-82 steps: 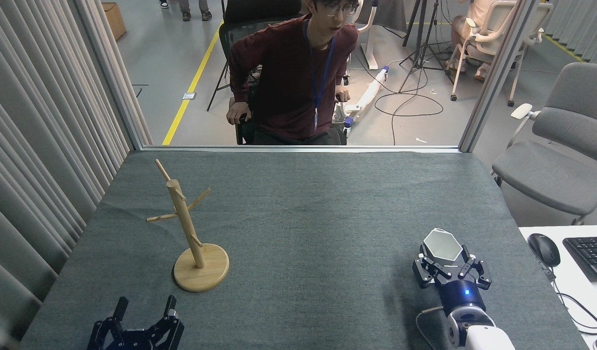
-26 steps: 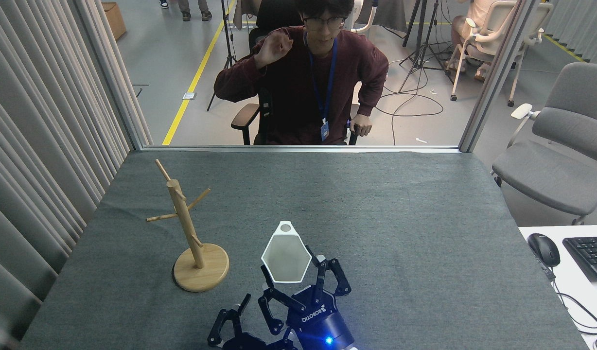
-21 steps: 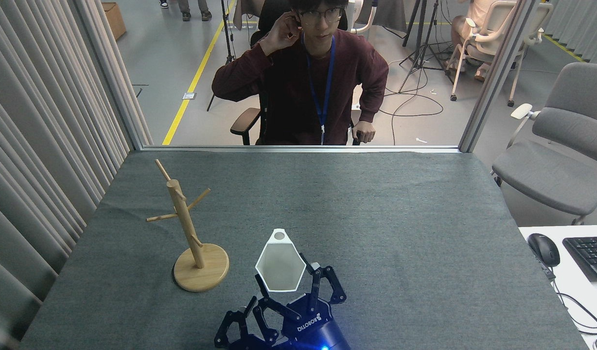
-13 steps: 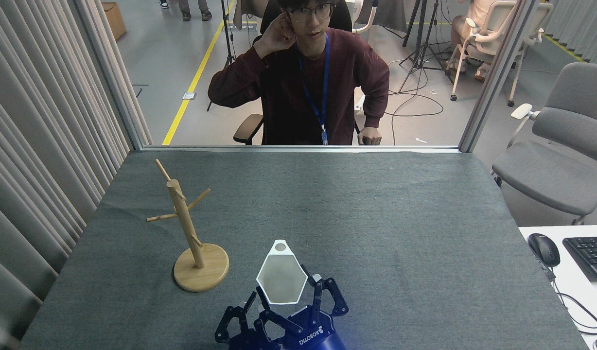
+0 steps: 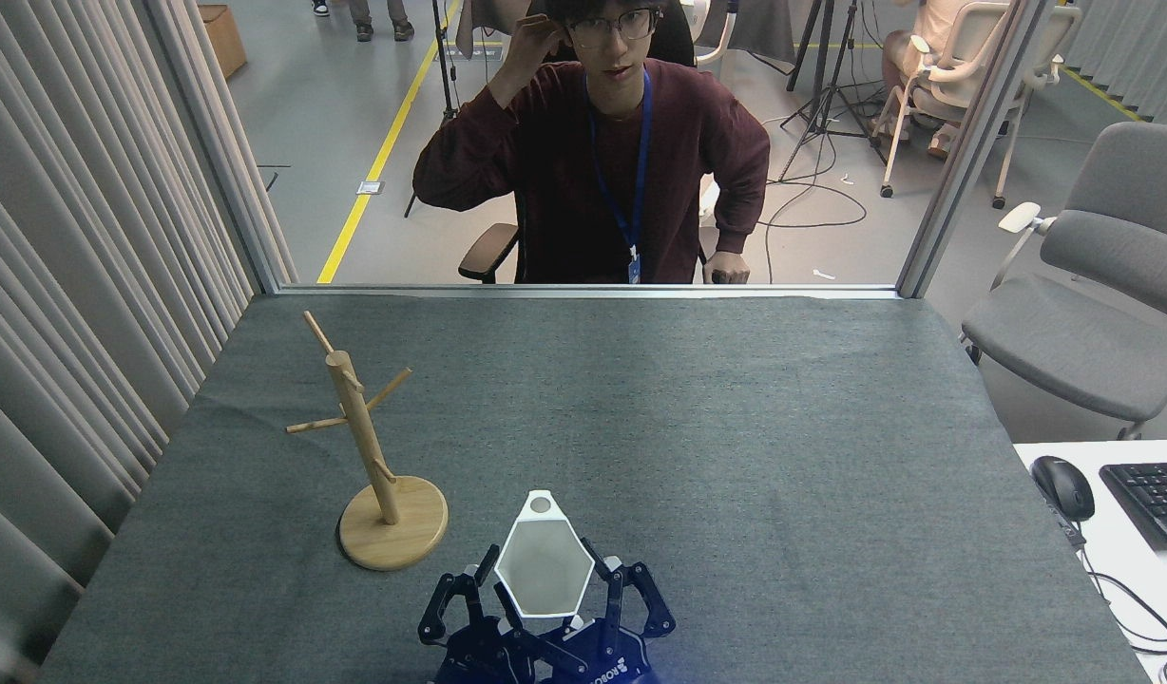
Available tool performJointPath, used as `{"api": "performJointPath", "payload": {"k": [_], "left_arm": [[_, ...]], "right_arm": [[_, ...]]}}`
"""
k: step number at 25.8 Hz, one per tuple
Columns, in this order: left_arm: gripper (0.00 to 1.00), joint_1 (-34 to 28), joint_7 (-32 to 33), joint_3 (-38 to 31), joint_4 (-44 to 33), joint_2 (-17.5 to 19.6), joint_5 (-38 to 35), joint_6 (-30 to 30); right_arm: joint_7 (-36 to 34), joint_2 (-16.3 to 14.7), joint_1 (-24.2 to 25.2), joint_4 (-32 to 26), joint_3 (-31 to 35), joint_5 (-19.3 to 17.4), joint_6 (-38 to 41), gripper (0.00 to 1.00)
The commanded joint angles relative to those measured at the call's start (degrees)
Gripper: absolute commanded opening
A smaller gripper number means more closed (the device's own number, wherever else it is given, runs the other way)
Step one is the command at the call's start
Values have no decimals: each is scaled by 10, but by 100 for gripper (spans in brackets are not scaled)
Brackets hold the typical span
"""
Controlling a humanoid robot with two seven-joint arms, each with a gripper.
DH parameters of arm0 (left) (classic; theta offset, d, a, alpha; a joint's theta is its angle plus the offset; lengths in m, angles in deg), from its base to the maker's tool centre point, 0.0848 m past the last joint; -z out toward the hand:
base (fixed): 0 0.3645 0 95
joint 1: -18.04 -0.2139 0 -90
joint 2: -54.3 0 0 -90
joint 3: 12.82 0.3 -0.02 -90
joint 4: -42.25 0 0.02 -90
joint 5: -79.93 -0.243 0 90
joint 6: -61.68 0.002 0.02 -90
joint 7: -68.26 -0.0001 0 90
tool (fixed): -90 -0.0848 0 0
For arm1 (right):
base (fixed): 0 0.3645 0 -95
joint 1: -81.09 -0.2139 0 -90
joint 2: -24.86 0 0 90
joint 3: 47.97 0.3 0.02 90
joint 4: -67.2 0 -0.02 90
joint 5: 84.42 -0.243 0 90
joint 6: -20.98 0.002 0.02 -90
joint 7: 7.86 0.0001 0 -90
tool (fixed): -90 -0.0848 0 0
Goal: Hang cup on storage rack
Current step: 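Grasp the cup with the left gripper beside the right gripper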
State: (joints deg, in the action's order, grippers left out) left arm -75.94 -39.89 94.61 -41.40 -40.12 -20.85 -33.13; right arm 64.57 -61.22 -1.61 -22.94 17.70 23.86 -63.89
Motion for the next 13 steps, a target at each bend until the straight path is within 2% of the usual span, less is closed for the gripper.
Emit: {"api": "performJointPath", "payload": {"k": [1,4,9,11,13], "left_arm": [[99,7,0,0,-1,0,1,1],[99,11,0,0,-1,-1,1,2],[68,15,0,0,-1,0,1,4],[63,16,-1,0,-1,0,1,4],[63,20,-1,-1,-1,0,1,5]], "right_arm": [[-6,-1,7,6,-7,0,-3,60],[-7,-1,8,7,-10,0,-5,60],[-7,-1,8,10,-9,0,-6,60],[-8,-1,8,12,-8,-2,-6,60],[-8,-1,8,12,-7,-3,-7,61]]}}
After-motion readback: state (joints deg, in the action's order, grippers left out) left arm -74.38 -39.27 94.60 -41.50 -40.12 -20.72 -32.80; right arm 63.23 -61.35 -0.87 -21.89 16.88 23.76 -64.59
